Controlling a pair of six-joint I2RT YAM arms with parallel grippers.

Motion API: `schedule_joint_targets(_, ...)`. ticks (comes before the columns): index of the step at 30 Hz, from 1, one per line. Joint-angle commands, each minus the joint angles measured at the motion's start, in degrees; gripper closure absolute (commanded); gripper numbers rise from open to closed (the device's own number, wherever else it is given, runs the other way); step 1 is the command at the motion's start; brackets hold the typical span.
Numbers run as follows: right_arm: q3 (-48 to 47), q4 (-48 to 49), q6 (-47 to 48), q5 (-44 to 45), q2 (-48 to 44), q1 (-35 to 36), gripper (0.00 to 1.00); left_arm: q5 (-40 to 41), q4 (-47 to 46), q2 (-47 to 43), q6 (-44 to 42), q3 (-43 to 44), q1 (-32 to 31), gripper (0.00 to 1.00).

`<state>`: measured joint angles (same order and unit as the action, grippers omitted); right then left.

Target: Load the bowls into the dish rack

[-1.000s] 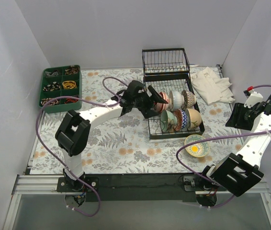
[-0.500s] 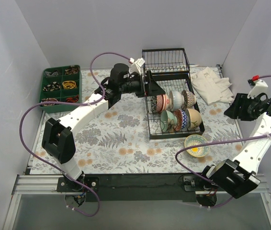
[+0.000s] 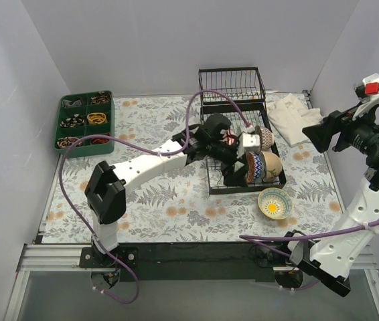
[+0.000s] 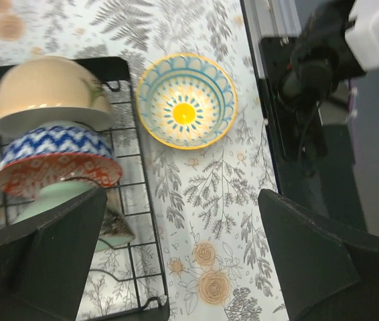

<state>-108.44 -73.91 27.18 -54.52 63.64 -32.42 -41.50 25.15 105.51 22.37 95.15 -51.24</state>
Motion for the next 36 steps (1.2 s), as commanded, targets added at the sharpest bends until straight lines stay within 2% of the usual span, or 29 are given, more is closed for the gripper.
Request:
schedule_joint_targets(1,-7.4,8.7,-14.1,-11.4,1.3,0.3,0.27,0.2,5.4,2.1,-17.0,2.5,-4.1,0.04)
schedule_joint_targets(7,-6.1,28.4,-33.0,-16.8,-2.4,2.4,0.27,0.6,5.6,5.8,-24.5,2.4,-9.8,0.11)
schedule_joint_targets(8,-3.9,30.6,-37.1,-16.8,-3.5,2.8,0.28,1.1,5.6,6.4,-27.1,2.3,-10.5,0.16)
schedule_joint_targets(10,-2.0,35.2,-39.6,-16.2,-4.4,4.0,0.28,2.4,5.6,8.3,-29.3,2.5,-12.4,0.19)
schedule_joint_targets(16,3.7,35.9,-39.0,-13.9,-6.2,6.1,0.28,6.2,0.8,11.5,-31.6,1.6,-16.3,0.32)
schedule_joint_targets(22,4.1,35.9,-39.5,-11.2,-6.2,8.0,0.28,9.6,-3.7,15.2,-31.3,0.8,-19.0,0.43)
schedule_joint_targets(27,4.3,35.9,-39.6,-10.7,-6.0,9.1,0.28,14.0,-8.2,18.1,-28.6,1.3,-19.4,0.50)
schedule_joint_targets(36,5.0,34.2,-37.8,-8.5,-5.5,12.0,0.29,17.8,-9.8,21.3,-27.2,1.7,-19.6,0.64)
